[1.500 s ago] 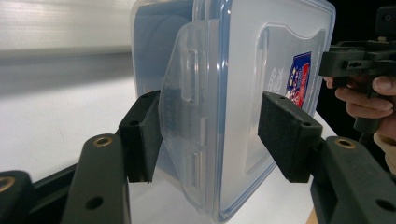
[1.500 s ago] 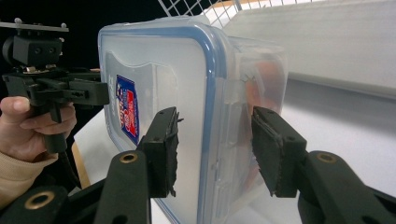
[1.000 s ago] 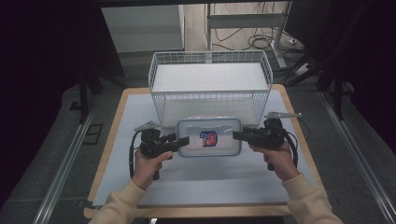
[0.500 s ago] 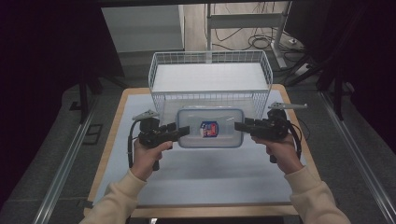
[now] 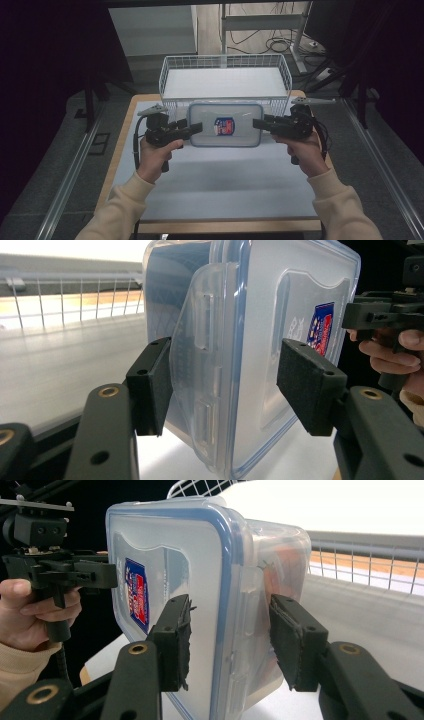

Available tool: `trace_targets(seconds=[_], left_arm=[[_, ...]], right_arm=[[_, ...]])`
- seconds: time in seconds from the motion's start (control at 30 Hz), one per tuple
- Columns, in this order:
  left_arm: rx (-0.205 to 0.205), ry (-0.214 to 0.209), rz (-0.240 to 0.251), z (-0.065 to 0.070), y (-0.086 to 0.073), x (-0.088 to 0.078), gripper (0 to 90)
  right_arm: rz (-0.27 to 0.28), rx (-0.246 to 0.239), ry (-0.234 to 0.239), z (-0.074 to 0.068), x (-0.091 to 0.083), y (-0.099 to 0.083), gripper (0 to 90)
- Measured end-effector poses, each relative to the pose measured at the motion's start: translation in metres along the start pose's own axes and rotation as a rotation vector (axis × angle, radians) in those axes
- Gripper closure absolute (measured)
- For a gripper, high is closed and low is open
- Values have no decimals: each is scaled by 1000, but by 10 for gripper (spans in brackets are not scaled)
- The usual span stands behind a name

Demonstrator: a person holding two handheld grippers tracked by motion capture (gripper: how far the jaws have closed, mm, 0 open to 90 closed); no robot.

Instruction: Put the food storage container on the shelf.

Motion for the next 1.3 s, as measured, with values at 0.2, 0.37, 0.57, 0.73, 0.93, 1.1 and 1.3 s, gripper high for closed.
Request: trace_targets(seconds=[0.2, 0.37, 0.57, 0.73, 0.93, 1.1, 1.3], left_arm=[[-4, -6, -1, -4, 8, 2, 412], [-2, -10, 8, -7, 19, 3, 412], [-2, -12, 8, -12, 33, 6, 412], [9, -9, 6, -20, 50, 12, 413], [9, -16, -2, -32, 66, 20, 413], [-4, -27, -14, -43, 76, 28, 413], [-19, -25, -14, -53, 86, 35, 414]], right_arm=[[7, -5, -4, -1, 0, 9, 524], [8, -16, -8, -3, -1, 21, 524], [10, -14, -12, -3, -1, 37, 524], [16, 1, -8, 1, 1, 52, 524], [21, 11, -10, 6, 6, 70, 523], [20, 19, -22, 11, 10, 86, 522], [18, 30, -29, 18, 17, 104, 521]])
Point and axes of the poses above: each handheld gripper's, and its own axes: x roughly forward along the jaws, y roughly out of its top, z roughly to its right, the point moved 8 cm from there along x, roughly forward along the jaws, and after that the axes turned 14 degrees about x, right-handed, at the moved point
